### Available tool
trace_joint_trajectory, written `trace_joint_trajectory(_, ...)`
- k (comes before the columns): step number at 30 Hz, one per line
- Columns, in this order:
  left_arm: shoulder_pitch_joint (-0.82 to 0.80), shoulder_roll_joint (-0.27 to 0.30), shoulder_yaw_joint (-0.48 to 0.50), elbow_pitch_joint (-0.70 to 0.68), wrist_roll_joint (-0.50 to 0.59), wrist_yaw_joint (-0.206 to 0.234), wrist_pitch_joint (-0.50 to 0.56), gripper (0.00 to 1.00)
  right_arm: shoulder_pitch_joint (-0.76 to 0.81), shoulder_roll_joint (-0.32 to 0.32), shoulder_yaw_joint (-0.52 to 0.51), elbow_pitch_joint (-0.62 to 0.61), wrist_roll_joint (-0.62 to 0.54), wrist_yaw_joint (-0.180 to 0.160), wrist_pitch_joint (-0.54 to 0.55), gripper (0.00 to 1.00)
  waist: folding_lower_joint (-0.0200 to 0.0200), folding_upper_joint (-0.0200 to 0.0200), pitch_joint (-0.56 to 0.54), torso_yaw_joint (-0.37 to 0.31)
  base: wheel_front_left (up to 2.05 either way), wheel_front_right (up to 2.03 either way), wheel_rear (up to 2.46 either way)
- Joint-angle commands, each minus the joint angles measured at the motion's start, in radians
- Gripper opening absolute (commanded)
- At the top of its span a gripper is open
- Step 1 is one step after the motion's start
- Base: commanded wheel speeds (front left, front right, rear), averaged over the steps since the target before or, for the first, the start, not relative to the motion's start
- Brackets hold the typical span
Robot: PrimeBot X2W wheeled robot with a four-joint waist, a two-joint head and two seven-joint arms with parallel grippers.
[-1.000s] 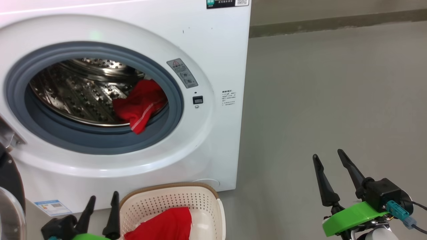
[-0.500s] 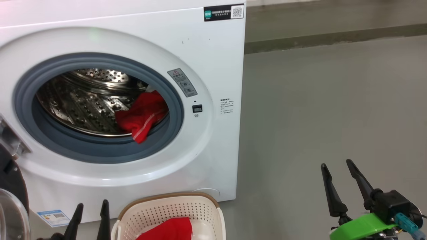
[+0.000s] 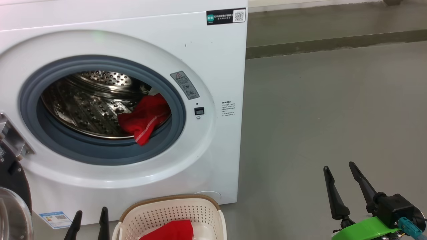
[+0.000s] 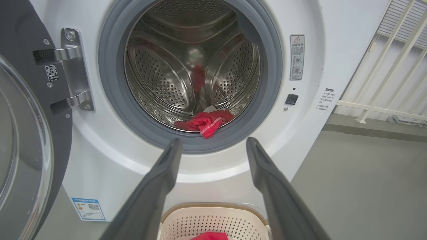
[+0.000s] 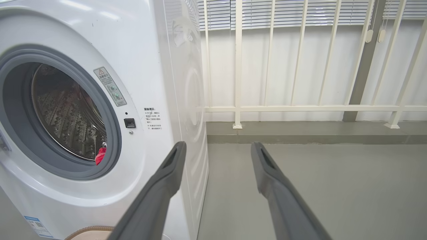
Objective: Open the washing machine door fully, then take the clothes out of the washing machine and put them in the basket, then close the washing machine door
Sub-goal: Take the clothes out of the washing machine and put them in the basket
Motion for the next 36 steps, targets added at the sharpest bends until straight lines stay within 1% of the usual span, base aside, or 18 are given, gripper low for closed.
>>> trace_joint_trajectory(1, -0.024, 0.01, 0.043, -0.025, 0.012, -0.008, -0.012, 1.0, -0.011, -0.008, 0.02, -0.028, -0.009, 0.006, -0.006, 1.0, 0.0, -0.0001, 0.0, 0.0, 0.0, 0.0, 0.0)
trace_joint_trajectory(13, -0.03, 0.002, 0.047, -0.009, 0.026, -0.02, -0.012, 1.0, -0.008, -0.008, 0.023, -0.027, -0.004, 0.006, -0.006, 1.0, 0.0, -0.0001, 0.002, 0.004, 0.0, 0.0, 0.0)
trace_joint_trajectory(22, -0.047, 0.003, 0.027, 0.021, 0.041, -0.027, -0.008, 1.0, 0.0, -0.008, 0.02, -0.023, -0.002, 0.006, -0.006, 1.0, 0.0, -0.0001, 0.011, 0.026, 0.0, 0.0, 0.0)
trace_joint_trajectory(29, -0.131, 0.019, 0.005, 0.064, 0.043, -0.03, 0.017, 1.0, -0.008, -0.008, 0.028, -0.021, -0.004, 0.006, -0.006, 1.0, 0.0, -0.0001, 0.039, 0.054, 0.0, 0.0, 0.0)
trace_joint_trajectory(31, -0.158, 0.024, 0.003, 0.077, 0.05, -0.02, 0.02, 1.0, -0.014, -0.008, 0.03, -0.021, -0.004, 0.006, -0.006, 1.0, 0.0, -0.0001, 0.05, 0.058, 0.0, 0.0, 0.0)
trace_joint_trajectory(36, -0.23, 0.024, -0.003, 0.132, 0.049, -0.012, 0.022, 1.0, -0.024, -0.008, 0.035, -0.018, -0.009, 0.006, -0.006, 1.0, 0.0, -0.0001, 0.081, 0.061, 0.0, 0.0, 0.0)
